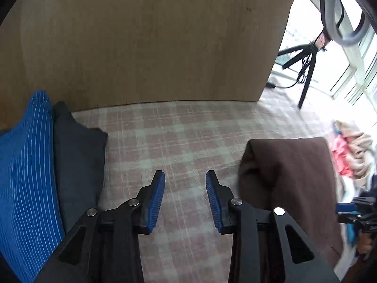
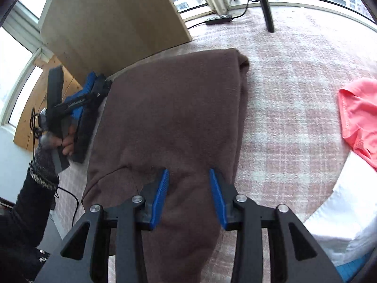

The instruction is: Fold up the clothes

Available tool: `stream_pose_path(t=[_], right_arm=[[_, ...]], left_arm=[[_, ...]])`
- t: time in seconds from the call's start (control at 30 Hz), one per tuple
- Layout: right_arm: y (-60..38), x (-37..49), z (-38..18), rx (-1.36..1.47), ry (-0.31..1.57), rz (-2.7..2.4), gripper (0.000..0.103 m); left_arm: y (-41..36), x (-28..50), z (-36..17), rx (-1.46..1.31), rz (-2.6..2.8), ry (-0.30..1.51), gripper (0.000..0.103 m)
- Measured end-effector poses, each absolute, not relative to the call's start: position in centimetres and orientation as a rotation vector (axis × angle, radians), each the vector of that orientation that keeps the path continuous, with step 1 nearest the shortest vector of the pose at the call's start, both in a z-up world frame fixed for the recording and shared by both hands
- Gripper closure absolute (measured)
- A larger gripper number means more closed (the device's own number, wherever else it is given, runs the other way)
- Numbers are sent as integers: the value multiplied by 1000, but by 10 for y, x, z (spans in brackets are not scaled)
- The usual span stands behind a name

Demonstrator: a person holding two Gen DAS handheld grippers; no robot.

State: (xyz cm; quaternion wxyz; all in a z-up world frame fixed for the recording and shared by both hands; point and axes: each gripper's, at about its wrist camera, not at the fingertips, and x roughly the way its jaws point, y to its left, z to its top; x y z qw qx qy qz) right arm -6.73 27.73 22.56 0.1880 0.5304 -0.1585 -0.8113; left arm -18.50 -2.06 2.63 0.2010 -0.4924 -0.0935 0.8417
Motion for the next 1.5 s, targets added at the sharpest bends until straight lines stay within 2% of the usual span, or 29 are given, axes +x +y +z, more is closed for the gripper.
stream_pose_path(t=[0.03, 0.07, 0.1, 0.13, 0.2, 0.23, 0.43, 0.47, 0.67, 0.73, 0.77, 0.9, 1.03, 1.17, 1.23, 1.27, 1.33, 1.4, 1.5], right_arm=[[283, -65, 228, 1488, -480, -2297, 57], [288, -64, 228, 1490, -504, -2305, 49], [293, -63, 228, 1494, -522, -2312, 46], [296, -63, 226, 1499, -544, -2306, 46], [299, -62, 220, 1514, -596, -2270, 44], [299, -62, 216, 1525, -618, -2252, 43], [296, -48, 201, 1534, -614, -2235, 40], [295, -45, 201, 1514, -601, -2248, 40], [281, -38, 199, 1461, -579, -2227, 41], [276, -37, 199, 1450, -565, -2239, 46], [275, -38, 199, 1448, -568, -2235, 47], [276, -38, 196, 1434, -614, -2217, 48], [284, -42, 192, 1440, -686, -2189, 48], [272, -41, 196, 1462, -589, -2248, 48], [262, -41, 198, 1483, -514, -2297, 52], [257, -40, 199, 1492, -475, -2321, 64], [251, -41, 200, 1487, -434, -2322, 75], [256, -44, 201, 1484, -518, -2275, 81], [264, -45, 212, 1426, -655, -2221, 84]], left_arm=[[-25, -176, 30, -1372, 2291, -329, 68], [-27, -166, 33, -1368, 2237, -374, 63], [-27, -156, 35, -1363, 2191, -418, 56], [-27, -145, 36, -1360, 2146, -469, 52], [-19, -128, 34, -1371, 2060, -540, 34], [-13, -121, 31, -1387, 2037, -545, 32], [19, -98, 1, -1512, 1991, -515, 32], [20, -95, 2, -1507, 2005, -520, 30], [34, -85, 3, -1506, 2029, -512, 31], [38, -83, 4, -1515, 2049, -476, 35], [41, -82, 4, -1519, 2058, -458, 42], [49, -78, 7, -1535, 2096, -385, 54], [49, -79, 5, -1558, 2125, -383, 57], [54, -75, 7, -1545, 2173, -302, 62], [58, -73, 8, -1539, 2186, -279, 70], [58, -73, 8, -1537, 2186, -280, 77], [59, -72, 14, -1522, 2192, -284, 79], [61, -69, 25, -1492, 2205, -291, 81], [62, -65, 42, -1447, 2224, -300, 82]])
